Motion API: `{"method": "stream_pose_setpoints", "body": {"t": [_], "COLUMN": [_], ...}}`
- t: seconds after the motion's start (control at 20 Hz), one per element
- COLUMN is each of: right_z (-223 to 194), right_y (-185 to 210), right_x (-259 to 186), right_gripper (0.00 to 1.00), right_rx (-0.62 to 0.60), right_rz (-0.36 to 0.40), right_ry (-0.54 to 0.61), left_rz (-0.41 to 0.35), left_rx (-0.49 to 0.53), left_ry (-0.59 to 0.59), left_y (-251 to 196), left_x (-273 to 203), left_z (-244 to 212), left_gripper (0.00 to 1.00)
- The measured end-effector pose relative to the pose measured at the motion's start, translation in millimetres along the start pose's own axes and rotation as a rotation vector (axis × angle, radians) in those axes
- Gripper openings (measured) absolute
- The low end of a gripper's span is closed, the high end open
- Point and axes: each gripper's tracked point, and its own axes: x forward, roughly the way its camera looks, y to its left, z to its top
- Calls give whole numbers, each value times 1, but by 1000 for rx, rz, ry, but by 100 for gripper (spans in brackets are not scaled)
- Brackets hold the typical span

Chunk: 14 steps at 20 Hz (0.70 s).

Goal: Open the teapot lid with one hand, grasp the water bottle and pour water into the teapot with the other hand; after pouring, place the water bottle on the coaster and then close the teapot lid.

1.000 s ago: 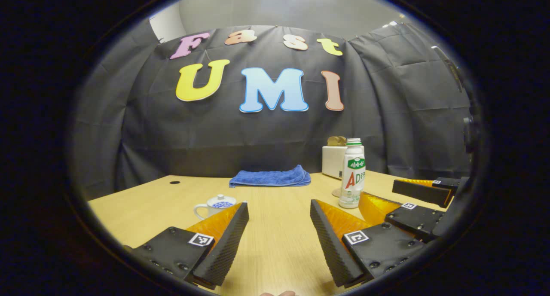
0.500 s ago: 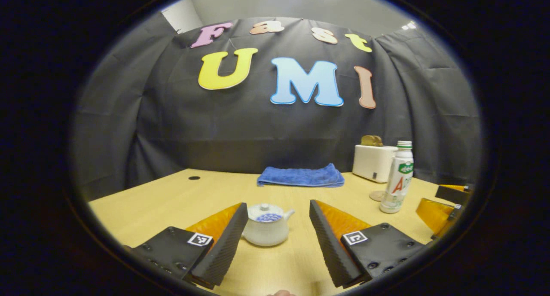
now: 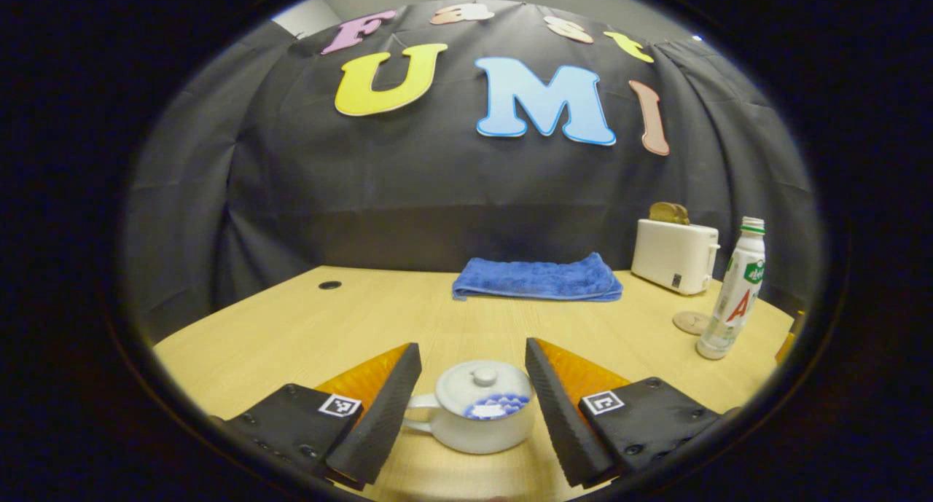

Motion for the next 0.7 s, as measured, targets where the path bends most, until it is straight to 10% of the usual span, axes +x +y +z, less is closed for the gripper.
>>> {"method": "stream_pose_setpoints", "body": {"t": [0.25, 0.4, 0.5, 0.7], "right_z": [1, 4, 7, 9], "right_y": [1, 2, 4, 4], "right_x": [-3, -5, -6, -6], "right_gripper": [96, 96, 96, 96], "right_rx": [9, 7, 6, -2], "right_rz": [3, 7, 12, 13], "right_ry": [-3, -12, -21, -28], "left_rz": [-4, -6, -14, -24], "left_rx": [28, 34, 66, 108], "left_ry": [-2, -5, -4, -38], "left_y": [-3, -1, -4, -10], "left_x": [2, 2, 5, 5], "left_z": [-1, -2, 0, 10], "left_gripper": [78, 42, 46, 19]}}
